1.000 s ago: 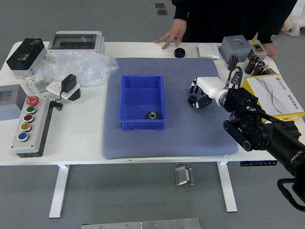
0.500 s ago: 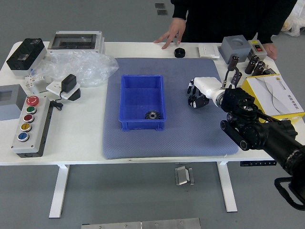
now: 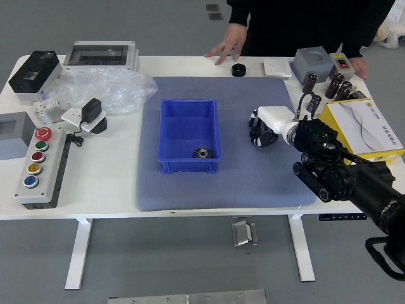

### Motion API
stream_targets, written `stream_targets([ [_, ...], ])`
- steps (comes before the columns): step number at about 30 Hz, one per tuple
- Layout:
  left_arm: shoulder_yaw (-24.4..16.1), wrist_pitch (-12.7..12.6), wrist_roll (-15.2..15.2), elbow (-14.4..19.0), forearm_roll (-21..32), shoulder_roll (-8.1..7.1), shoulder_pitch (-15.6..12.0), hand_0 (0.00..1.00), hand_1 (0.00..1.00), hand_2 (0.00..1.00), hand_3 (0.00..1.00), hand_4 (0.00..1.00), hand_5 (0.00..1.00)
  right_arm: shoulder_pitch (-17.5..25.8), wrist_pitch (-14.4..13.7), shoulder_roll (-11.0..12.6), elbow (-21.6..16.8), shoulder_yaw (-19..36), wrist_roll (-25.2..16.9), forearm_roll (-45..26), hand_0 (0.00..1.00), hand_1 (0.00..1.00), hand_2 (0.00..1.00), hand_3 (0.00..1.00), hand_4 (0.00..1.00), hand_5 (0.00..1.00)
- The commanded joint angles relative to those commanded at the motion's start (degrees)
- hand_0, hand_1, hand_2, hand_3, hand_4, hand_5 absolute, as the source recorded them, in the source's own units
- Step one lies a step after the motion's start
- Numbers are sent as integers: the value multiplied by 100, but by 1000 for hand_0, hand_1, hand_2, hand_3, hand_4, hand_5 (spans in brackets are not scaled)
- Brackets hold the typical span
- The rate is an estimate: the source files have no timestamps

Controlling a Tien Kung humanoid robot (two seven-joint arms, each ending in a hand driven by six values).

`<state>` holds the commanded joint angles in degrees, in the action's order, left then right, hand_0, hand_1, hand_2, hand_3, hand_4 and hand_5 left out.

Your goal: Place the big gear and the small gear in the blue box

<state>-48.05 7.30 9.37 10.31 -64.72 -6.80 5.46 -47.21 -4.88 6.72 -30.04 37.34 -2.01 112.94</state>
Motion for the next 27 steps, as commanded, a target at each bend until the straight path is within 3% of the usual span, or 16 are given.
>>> stream_targets([
  [5,-9,0,1,0,-1,-2,-1,852,823,805,827,675,307,-5,-92,2,-5,5,-18,2,544,474,558,607,772,145],
  [6,-10,1,0,0,-1,-1,-1,852,823,805,827,675,307,-6,-115,3,-5,6,-23,3,603,458,536,601,770,94],
  [27,-18,3,4,0,-21,1,-12,853,823,805,827,675,307,24,-345,-2,0,-67,-75,43,602,425,462,582,740,55],
])
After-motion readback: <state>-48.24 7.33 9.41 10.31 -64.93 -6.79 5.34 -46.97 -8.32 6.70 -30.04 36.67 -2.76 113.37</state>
